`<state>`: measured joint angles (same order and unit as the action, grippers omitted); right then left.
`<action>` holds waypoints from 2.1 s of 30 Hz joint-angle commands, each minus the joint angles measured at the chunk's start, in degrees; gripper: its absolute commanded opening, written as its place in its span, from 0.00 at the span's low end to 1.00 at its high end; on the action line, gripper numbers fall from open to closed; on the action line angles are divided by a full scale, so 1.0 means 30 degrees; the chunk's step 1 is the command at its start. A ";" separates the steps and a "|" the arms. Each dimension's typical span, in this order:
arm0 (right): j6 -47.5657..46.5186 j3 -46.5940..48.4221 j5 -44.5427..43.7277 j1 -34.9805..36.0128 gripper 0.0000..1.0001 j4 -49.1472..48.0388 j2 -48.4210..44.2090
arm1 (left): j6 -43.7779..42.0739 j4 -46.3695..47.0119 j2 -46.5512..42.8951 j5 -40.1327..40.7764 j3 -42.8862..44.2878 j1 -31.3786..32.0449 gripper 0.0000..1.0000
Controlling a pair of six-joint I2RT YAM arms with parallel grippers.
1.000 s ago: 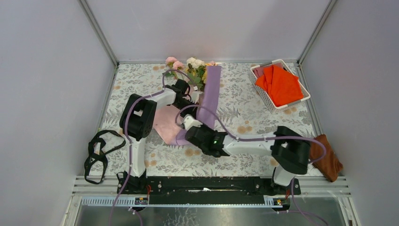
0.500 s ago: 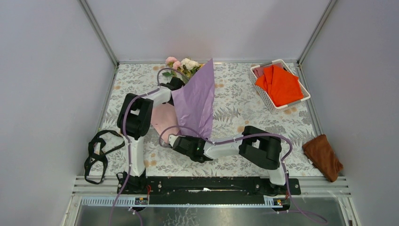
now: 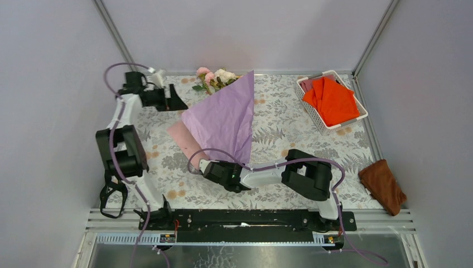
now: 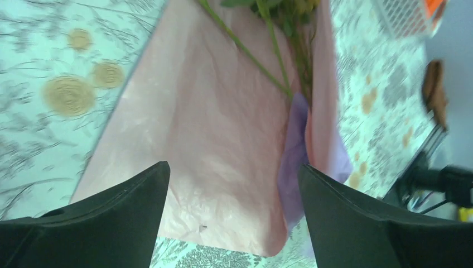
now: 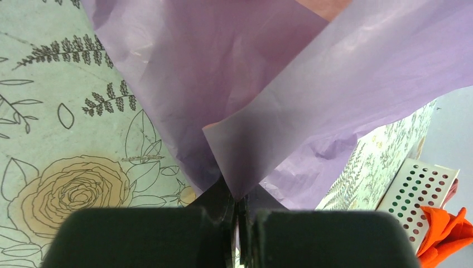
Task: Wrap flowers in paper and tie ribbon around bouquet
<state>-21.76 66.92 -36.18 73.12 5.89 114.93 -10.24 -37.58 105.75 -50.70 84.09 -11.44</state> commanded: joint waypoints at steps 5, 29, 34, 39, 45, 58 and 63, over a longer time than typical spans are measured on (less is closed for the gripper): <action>0.1159 -0.0136 0.2304 0.0151 0.00 0.0564 0.1378 | 0.2921 0.0947 -0.2688 -0.4646 -0.3776 -0.2776 0.99; 0.1104 -0.0360 0.1682 0.0120 0.00 0.0720 0.1223 | 0.1829 -0.3805 -0.0204 -0.4360 -0.6143 0.0687 0.99; 0.1100 -0.0205 0.1672 0.0122 0.00 0.0868 0.1413 | 0.2959 -0.3624 -0.1448 -0.3765 -0.8057 0.0470 0.99; 0.1102 -0.0085 0.1648 0.0122 0.00 0.1039 0.1328 | 0.3626 -0.3166 -0.1567 -0.4630 -0.7792 0.1333 0.99; 0.1068 0.0273 0.1588 0.0137 0.00 0.1438 0.1494 | 0.6888 0.0947 -0.0727 -0.4910 -0.7667 0.2348 0.91; 0.1843 0.0616 0.2803 0.0127 0.24 0.2980 -0.0326 | 0.7277 0.4190 0.1008 -0.0722 -0.6461 0.1506 0.00; 0.2031 0.0122 0.7089 0.0006 0.49 0.4047 -0.3824 | 0.7053 0.5419 0.2510 0.1360 -0.6129 0.1529 0.00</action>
<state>-18.24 68.64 -30.30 72.86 10.13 112.09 11.88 -29.12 110.67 -54.78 63.33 -5.87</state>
